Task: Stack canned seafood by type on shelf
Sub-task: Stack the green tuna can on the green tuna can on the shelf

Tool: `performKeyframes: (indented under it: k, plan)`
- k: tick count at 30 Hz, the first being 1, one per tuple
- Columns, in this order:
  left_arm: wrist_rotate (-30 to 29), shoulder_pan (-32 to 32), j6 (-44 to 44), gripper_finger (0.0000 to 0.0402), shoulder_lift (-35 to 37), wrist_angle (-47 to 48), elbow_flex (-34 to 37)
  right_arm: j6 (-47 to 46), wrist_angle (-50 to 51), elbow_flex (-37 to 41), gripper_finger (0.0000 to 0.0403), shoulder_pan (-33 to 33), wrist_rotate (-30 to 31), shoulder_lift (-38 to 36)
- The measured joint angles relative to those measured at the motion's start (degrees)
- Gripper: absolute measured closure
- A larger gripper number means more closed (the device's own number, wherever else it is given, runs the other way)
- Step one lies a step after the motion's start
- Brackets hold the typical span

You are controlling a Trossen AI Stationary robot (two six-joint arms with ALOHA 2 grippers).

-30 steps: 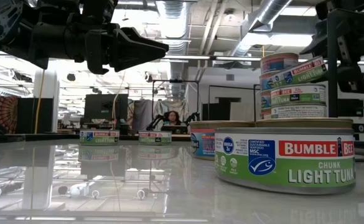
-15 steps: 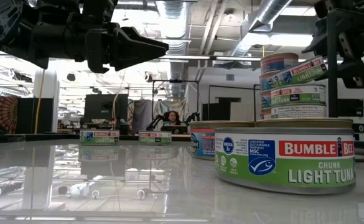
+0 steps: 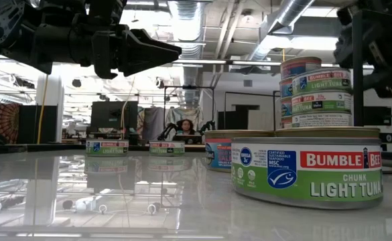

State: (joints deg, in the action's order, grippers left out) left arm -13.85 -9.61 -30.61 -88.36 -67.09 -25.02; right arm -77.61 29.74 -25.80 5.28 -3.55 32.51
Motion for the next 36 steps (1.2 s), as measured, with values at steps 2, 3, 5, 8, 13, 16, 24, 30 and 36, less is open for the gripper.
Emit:
performKeyframes:
  k: [2,3,5,8,13,16,24,30,36]
  plan:
    - [0.0,0.0,0.0,0.0123,0.0,0.0,0.0,0.9,0.6,-1.8,0.0131,0.2,0.0,0.0]
    - [0.0,0.0,0.0,0.0123,0.0,0.0,0.0,1.3,1.6,-3.0,0.0131,0.4,0.0,0.0]
    - [0.0,0.0,0.0,0.0123,0.0,0.0,0.0,1.6,3.6,-5.6,0.0131,1.0,0.1,0.1]
    - [0.0,0.0,0.0,0.0123,0.0,0.0,0.0,1.6,4.4,-8.5,0.0131,2.5,0.6,0.4]
    - [-0.2,0.0,0.0,0.0123,0.0,0.1,0.0,8.7,3.7,-12.7,0.0131,6.0,5.7,3.8]
    - [-0.5,0.3,0.8,0.0123,0.0,0.3,0.0,15.3,1.0,-13.5,0.0131,7.4,10.0,6.9]
    - [-11.7,0.4,6.9,0.0123,1.1,8.5,-1.1,41.6,-12.5,-13.6,0.0131,10.7,14.3,15.3]
    - [-13.4,0.5,18.6,0.0123,4.4,42.2,-10.5,60.5,-18.4,-13.6,0.0131,11.1,19.9,18.6]
    - [-15.4,0.3,27.6,0.0123,4.5,76.8,-23.0,78.9,-30.0,-13.6,0.0131,12.5,20.1,19.3]
